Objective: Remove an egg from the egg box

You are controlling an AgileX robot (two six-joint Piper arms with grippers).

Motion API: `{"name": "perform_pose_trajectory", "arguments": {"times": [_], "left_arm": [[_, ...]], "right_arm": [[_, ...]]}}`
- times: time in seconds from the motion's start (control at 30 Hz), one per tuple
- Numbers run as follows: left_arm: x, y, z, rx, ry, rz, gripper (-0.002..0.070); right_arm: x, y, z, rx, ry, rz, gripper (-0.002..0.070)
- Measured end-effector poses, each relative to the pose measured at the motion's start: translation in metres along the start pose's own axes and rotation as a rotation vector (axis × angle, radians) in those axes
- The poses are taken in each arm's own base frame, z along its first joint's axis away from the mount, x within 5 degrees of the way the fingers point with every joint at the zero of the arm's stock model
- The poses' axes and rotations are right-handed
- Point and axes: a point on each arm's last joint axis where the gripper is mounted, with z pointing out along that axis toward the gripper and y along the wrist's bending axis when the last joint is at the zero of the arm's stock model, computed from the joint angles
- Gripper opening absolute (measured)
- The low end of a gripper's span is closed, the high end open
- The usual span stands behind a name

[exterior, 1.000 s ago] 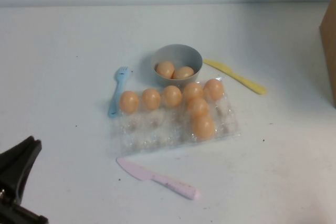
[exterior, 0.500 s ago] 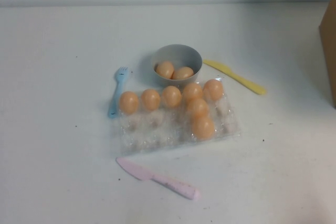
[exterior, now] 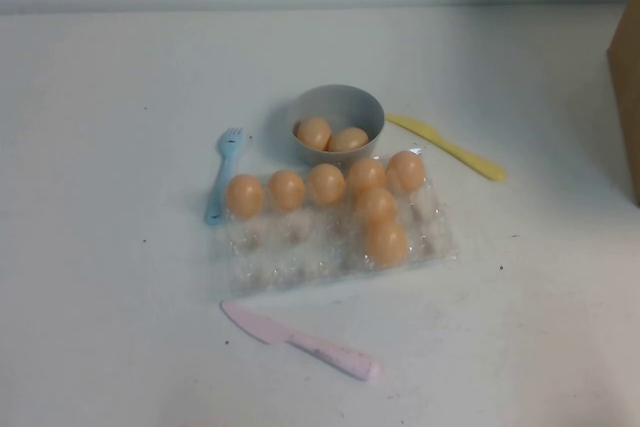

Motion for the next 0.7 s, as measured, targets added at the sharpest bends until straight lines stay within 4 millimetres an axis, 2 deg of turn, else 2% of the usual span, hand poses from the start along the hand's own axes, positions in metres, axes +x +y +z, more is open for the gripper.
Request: {"name": "perform_pose_trajectory", "arguments": {"times": [0.7], "left_arm": [[0.0007, 0.0002, 0.0, -0.002, 0.008, 0.008, -0.0004]], "right_arm": [[0.0, 0.0, 0.0, 0.0, 0.0, 0.0, -0.0018]]}}
